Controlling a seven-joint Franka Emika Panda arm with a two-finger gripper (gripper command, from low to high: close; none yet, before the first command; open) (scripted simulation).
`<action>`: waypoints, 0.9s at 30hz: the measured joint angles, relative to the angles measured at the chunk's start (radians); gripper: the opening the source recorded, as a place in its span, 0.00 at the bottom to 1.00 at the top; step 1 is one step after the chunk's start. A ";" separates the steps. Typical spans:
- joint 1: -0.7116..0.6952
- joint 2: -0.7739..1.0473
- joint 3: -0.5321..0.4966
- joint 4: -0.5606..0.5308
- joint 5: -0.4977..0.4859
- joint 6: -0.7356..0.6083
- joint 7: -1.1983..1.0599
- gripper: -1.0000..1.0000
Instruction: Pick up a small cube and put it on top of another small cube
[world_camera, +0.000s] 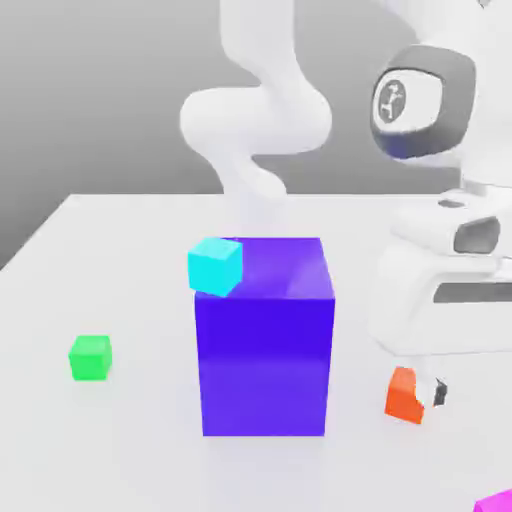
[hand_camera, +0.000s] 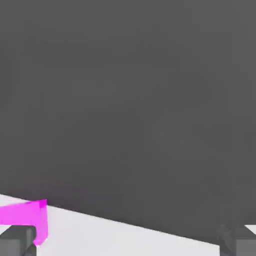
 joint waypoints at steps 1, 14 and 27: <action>0.008 0.033 0.004 0.006 -0.001 0.008 0.003 0.50; 0.105 0.390 -0.019 0.082 -0.032 0.166 0.046 0.00; -0.045 0.156 -0.044 -0.078 0.065 0.087 0.007 0.00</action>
